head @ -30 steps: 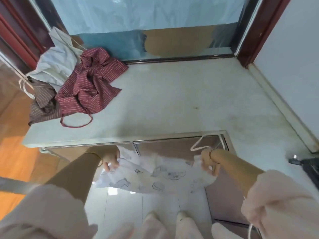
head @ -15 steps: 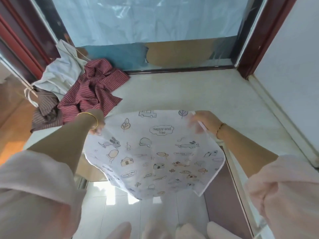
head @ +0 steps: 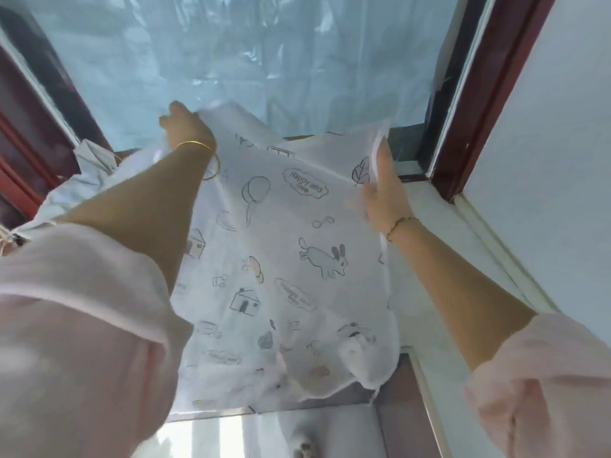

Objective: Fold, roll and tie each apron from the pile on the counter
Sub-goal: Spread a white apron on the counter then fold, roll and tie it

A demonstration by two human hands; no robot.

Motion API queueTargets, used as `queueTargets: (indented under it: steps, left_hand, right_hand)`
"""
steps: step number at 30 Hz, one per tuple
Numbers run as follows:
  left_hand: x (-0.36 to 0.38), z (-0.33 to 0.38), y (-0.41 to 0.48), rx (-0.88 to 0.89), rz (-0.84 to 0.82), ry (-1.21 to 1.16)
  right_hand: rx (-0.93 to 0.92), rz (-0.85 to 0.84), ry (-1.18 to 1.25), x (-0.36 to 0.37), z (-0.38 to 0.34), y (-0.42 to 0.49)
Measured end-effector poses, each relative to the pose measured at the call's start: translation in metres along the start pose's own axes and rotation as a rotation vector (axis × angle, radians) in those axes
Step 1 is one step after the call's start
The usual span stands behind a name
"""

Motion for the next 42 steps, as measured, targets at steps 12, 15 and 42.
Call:
queueTargets:
  steps: [12,15,42]
  left_hand:
    - [0.329,0.196,-0.140,1.208,-0.268,-0.052]
    - [0.373,0.119,-0.144,1.090,-0.270,0.076]
    - [0.428,-0.123,-0.114,0.538,-0.882,0.743]
  right_hand:
    - [0.807,0.534,-0.407,-0.098,0.248,0.026]
    - [1.019,0.543,-0.464,-0.102,0.290,0.015]
    - [0.442,-0.564,-0.918,0.153,0.327,0.050]
Point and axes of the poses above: each hand's wrist, its own y-axis towards the middle knuckle, its own x-axis out of the palm, z = x × y, the point moved 7 cm from there along y, towards the middle knuckle, and after that the axes turned 4 degrees about z, right-handed, at the moved point
